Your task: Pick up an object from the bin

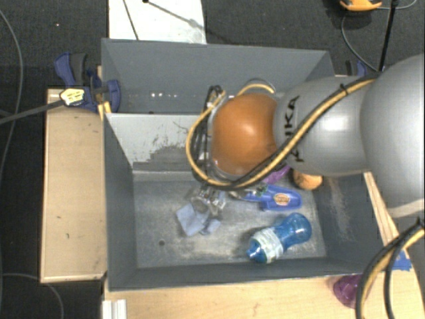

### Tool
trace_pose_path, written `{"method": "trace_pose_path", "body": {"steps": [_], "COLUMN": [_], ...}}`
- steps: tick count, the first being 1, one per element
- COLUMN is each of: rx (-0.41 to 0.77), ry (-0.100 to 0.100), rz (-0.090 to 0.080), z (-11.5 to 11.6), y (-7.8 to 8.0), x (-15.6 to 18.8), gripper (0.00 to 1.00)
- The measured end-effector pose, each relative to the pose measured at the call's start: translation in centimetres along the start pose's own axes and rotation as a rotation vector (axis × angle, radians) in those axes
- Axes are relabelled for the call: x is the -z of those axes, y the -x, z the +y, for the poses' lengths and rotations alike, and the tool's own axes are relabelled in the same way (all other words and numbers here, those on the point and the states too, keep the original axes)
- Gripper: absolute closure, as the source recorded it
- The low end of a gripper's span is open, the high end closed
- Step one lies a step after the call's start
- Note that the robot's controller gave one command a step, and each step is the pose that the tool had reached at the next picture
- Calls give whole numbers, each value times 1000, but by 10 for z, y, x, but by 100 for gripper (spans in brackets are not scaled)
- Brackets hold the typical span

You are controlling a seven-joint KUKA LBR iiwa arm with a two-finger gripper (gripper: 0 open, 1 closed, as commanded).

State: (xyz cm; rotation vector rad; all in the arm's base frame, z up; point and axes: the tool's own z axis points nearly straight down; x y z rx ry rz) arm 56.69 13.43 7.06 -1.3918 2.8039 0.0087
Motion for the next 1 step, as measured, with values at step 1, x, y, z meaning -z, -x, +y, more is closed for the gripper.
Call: {"method": "trace_pose_path", "body": {"steps": [1], "rx": [-2], "ry": [0], "rz": [0], "z": [0], "y": [0], "x": [0], "gripper": [100]}}
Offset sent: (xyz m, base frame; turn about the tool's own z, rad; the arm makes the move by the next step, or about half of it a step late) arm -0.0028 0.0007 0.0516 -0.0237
